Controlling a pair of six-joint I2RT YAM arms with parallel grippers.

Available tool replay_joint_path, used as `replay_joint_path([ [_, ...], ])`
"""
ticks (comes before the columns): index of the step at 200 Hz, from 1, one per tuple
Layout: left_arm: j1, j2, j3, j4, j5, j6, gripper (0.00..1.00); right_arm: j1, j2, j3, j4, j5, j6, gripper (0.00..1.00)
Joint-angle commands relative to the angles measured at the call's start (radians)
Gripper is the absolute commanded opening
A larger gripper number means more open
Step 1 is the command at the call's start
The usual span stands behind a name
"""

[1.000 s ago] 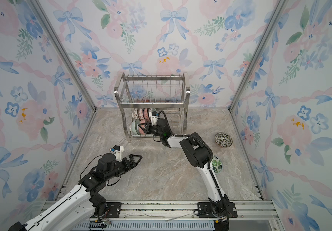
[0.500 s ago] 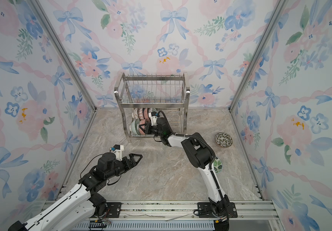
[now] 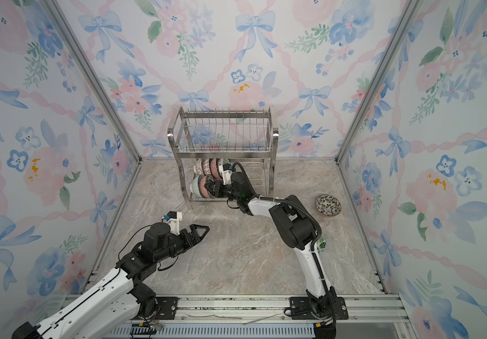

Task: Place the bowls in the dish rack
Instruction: 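Withdraw the right gripper from the rack and move it over the monstera-leaf bowl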

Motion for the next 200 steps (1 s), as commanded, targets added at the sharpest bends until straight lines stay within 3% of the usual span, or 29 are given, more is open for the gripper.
replay_joint_path([
  [1, -0.006, -0.004, 0.024, 0.016, -0.003, 0.003, 0.98, -0.005, -0.068, -0.038, -0.006, 0.007, -0.024, 0.36],
  [32, -0.006, 0.006, 0.04, 0.016, -0.002, 0.017, 0.98, -0.006, -0.163, -0.12, -0.031, 0.037, -0.055, 0.39],
  [128, -0.004, 0.067, 0.07, 0.088, 0.023, 0.081, 0.98, 0.013, -0.546, -0.45, -0.363, 0.254, -0.291, 0.5],
  [174, -0.005, 0.144, 0.095, 0.158, 0.078, 0.132, 0.98, 0.039, -0.825, -0.575, -0.632, 0.44, -0.378, 0.58],
  [200, -0.008, 0.184, 0.106, 0.224, 0.117, 0.152, 0.98, 0.044, -0.961, -0.624, -0.819, 0.582, -0.362, 0.66],
])
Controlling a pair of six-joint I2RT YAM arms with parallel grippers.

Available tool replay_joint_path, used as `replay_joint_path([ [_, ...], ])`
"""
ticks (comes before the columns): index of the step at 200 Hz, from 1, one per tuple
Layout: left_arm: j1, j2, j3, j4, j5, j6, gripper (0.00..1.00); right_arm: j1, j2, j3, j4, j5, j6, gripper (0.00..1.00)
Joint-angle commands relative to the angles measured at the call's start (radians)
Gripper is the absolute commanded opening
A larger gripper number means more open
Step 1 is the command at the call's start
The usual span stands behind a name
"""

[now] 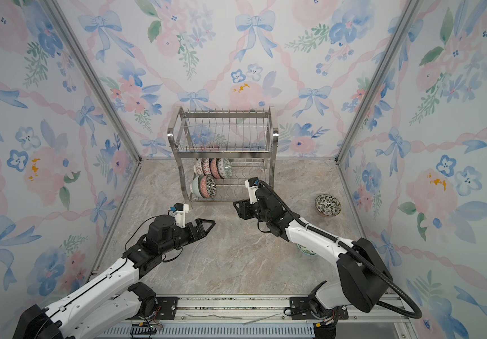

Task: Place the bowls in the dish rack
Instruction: 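Withdraw the right gripper from the rack and move it over the monstera-leaf bowl, then lower the right gripper onto the monstera-leaf bowl rim and close it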

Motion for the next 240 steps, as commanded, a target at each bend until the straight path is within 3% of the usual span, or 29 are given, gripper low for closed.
replay_joint_path([
  [1, -0.006, 0.028, 0.033, 0.09, 0.056, 0.05, 0.98, 0.01, -0.106, -0.046, -0.242, 0.178, -0.023, 0.66],
  [50, -0.042, 0.141, 0.072, 0.154, 0.108, 0.102, 0.98, -0.016, -0.247, -0.084, -0.541, 0.386, 0.055, 0.89],
  [61, -0.059, 0.162, 0.074, 0.172, 0.105, 0.11, 0.98, -0.028, -0.255, -0.095, -0.576, 0.413, 0.081, 1.0],
  [129, -0.129, 0.279, 0.118, 0.198, 0.113, 0.146, 0.98, -0.122, -0.313, -0.219, -0.683, 0.518, 0.221, 0.97],
  [193, -0.192, 0.362, 0.168, 0.205, 0.103, 0.162, 0.98, -0.289, -0.308, -0.326, -0.55, 0.368, 0.235, 0.96],
  [240, -0.199, 0.368, 0.166, 0.204, 0.096, 0.166, 0.98, -0.341, -0.238, -0.33, -0.467, 0.299, 0.209, 0.99],
])
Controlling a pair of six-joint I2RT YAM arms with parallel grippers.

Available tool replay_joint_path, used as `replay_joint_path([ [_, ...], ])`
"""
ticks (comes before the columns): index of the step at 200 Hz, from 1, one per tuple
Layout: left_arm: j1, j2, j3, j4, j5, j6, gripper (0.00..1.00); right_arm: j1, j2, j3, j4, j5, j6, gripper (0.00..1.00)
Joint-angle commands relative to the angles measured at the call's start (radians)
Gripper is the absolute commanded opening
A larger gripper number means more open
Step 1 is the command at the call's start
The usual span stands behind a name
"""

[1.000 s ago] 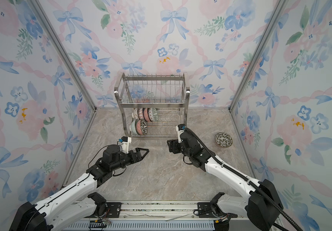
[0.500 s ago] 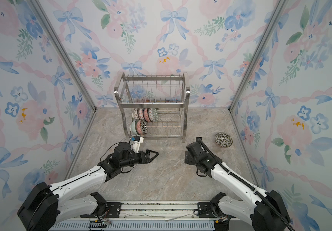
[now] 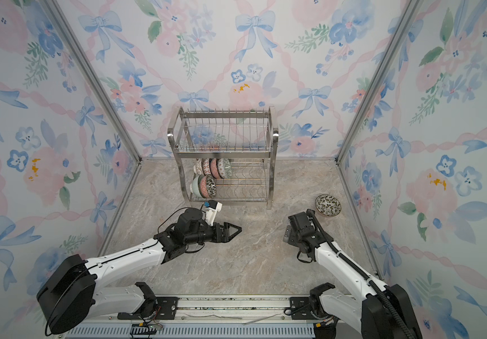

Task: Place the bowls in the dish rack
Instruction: 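Lower the right gripper onto the monstera-leaf bowl rim and close it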

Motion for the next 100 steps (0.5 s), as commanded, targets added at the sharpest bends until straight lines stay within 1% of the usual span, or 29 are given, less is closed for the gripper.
replay_joint_path([
  [1, -0.005, 0.008, 0.017, 0.014, 0.0, 0.025, 0.98, -0.024, 0.028, -0.014, 0.07, -0.066, -0.015, 0.99],
  [3, -0.005, 0.007, 0.018, 0.015, -0.001, 0.026, 0.98, -0.026, 0.031, -0.015, 0.074, -0.068, -0.015, 1.0],
  [56, -0.006, 0.004, 0.011, 0.012, 0.003, 0.02, 0.98, -0.031, 0.127, -0.008, 0.144, -0.073, -0.015, 0.79],
  [87, -0.006, 0.006, 0.012, 0.01, -0.002, 0.009, 0.98, -0.032, 0.143, -0.009, 0.172, -0.075, -0.015, 0.65],
  [100, -0.008, 0.006, 0.014, 0.01, -0.006, 0.0, 0.98, -0.033, 0.147, -0.011, 0.183, -0.077, -0.022, 0.57],
])
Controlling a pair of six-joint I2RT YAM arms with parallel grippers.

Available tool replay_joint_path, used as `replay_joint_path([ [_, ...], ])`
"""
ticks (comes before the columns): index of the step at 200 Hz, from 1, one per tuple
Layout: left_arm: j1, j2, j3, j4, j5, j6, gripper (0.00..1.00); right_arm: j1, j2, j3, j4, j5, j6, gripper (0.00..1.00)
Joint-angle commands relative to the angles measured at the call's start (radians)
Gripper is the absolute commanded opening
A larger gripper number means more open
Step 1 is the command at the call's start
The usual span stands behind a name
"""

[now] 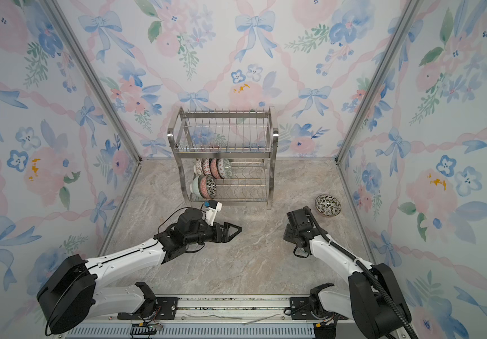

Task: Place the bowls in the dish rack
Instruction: 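Lower the right gripper onto the monstera-leaf bowl rim and close it, then lift the monstera-leaf bowl with the right gripper and carry it toward the rack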

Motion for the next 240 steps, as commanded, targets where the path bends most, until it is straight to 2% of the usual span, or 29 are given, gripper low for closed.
replay_joint_path([
  [1, -0.006, 0.006, 0.013, 0.005, -0.007, -0.003, 0.98, -0.009, 0.01, -0.011, 0.035, -0.009, -0.012, 0.56],
  [24, -0.006, 0.012, 0.018, 0.003, -0.016, -0.014, 0.98, -0.013, 0.013, -0.016, 0.058, -0.028, -0.023, 0.41],
  [46, -0.006, 0.025, 0.026, 0.0, -0.022, -0.033, 0.98, -0.018, 0.013, -0.027, 0.093, -0.052, -0.033, 0.32],
  [72, -0.007, 0.047, 0.034, -0.006, -0.033, -0.062, 0.98, -0.018, 0.018, -0.029, 0.14, -0.112, -0.056, 0.14],
  [111, -0.015, 0.041, 0.048, -0.048, -0.093, -0.137, 0.98, -0.013, 0.01, 0.006, 0.162, -0.193, -0.068, 0.02],
  [147, -0.038, 0.005, 0.076, -0.122, -0.156, -0.199, 0.98, 0.069, -0.085, 0.067, 0.042, -0.189, -0.004, 0.0],
  [174, -0.04, -0.051, 0.07, -0.16, -0.18, -0.216, 0.98, 0.227, -0.216, 0.095, -0.026, -0.099, 0.04, 0.0],
  [190, -0.039, -0.102, 0.063, -0.209, -0.211, -0.164, 0.98, 0.304, -0.255, 0.081, 0.016, -0.067, 0.027, 0.0],
  [203, -0.034, -0.139, 0.058, -0.267, -0.248, -0.13, 0.98, 0.332, -0.258, 0.054, 0.127, -0.089, 0.024, 0.0],
  [227, -0.025, -0.252, 0.002, -0.29, -0.264, -0.166, 0.98, 0.342, -0.188, 0.106, 0.236, -0.179, 0.042, 0.0],
  [240, -0.009, -0.296, -0.026, -0.29, -0.243, -0.172, 0.98, 0.374, -0.156, 0.154, 0.259, -0.179, 0.032, 0.0],
])
